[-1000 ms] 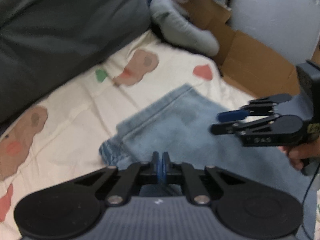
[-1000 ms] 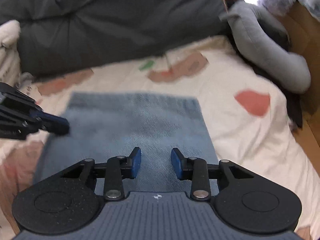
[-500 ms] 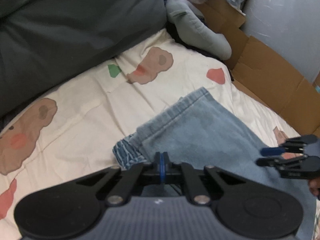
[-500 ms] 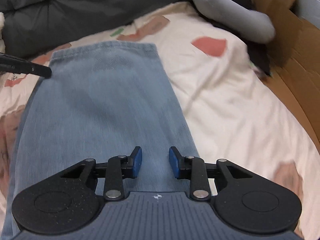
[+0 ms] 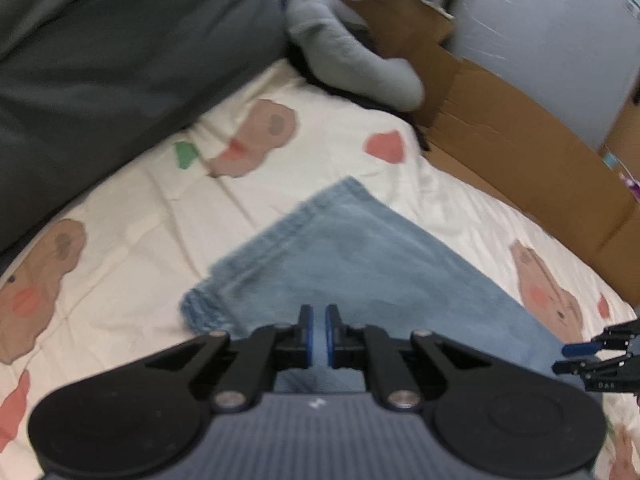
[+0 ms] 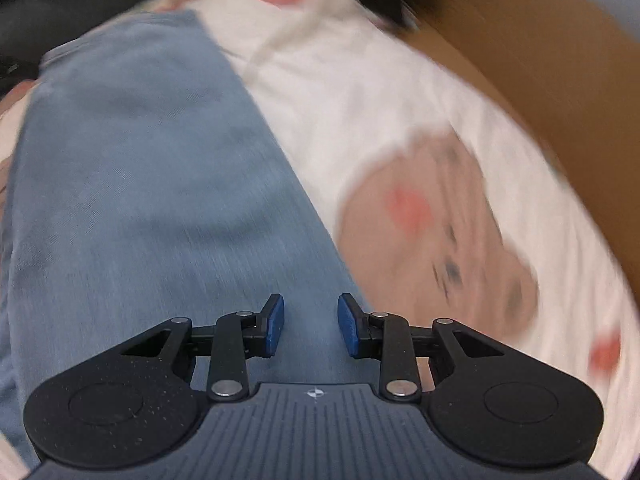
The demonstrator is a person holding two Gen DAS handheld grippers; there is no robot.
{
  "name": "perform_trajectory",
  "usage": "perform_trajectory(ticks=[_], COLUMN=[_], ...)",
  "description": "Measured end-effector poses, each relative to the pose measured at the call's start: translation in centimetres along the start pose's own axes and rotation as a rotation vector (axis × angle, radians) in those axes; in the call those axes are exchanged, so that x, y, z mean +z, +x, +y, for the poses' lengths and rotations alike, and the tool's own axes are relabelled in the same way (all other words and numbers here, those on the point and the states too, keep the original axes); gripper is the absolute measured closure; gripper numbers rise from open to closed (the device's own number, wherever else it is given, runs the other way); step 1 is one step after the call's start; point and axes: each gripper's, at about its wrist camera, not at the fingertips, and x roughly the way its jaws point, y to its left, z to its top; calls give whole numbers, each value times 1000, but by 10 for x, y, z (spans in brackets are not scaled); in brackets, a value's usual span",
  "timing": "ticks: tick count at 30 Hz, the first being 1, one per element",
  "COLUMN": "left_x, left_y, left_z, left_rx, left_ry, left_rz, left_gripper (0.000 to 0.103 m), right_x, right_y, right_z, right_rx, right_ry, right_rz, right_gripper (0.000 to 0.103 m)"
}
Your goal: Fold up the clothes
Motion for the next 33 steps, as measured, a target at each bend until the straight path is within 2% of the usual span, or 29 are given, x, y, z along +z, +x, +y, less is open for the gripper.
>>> perform_trajectory(ticks=[4,13,17,28,33], left_x=[-3,-28,-47,-92,-100], left_y=[2,5,12,26,18], left_z=[-25,-90,-112,-147,-140], left_rx=[-25,-95,-116,-95,-76], left_ry=[34,149,197,341,357], left_rz=[50,179,259,465,533], left_gripper=[96,89,88,80,77], right_x=[-29,-84,-108,-137,-137], right_y=[-17,-48,-57,-78,-88], right_z=[-2,38,56,94,111], right_rx=[-26,-12,-24,17,11], right_ry=[124,382,579,716,658], right_rz=[25,-29,-32,-15,-12], right_gripper=[67,67,67,67,67])
